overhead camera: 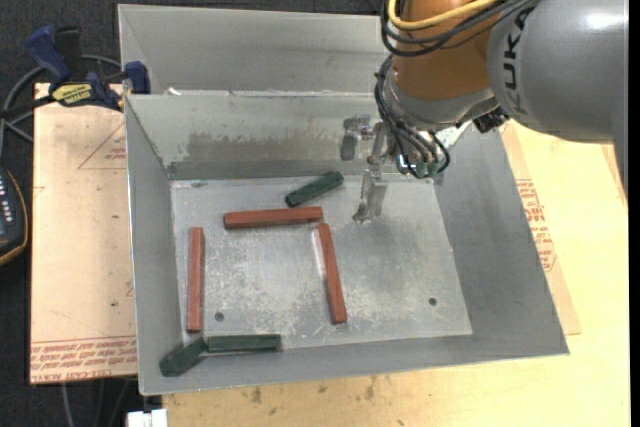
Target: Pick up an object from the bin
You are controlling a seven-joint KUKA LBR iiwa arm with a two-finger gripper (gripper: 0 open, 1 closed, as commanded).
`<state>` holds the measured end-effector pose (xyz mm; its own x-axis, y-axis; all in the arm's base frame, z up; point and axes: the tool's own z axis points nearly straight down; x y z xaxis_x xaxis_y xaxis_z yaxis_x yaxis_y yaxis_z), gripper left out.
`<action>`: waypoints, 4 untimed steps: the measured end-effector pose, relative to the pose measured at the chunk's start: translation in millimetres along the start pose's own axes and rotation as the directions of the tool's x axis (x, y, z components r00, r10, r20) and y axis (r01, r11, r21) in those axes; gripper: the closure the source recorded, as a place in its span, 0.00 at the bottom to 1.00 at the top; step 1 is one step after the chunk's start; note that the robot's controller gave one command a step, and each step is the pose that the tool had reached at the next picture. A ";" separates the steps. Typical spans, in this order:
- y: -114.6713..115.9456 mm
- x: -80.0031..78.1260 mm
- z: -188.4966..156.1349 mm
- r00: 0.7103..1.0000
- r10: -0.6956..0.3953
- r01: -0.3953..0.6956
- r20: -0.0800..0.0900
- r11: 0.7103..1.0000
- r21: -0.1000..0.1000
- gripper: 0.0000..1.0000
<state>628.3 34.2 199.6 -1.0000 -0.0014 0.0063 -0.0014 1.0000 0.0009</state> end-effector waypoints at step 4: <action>75.1 -6.9 130.6 0.998 -0.059 0.059 0.006 0.998 0.000 0.00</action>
Offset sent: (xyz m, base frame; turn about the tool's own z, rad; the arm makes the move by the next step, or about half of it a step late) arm 0.0184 0.0472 -0.1296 -0.3603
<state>634.3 109.4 69.1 -0.9982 -0.0604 0.0001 -0.0604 0.9982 0.0014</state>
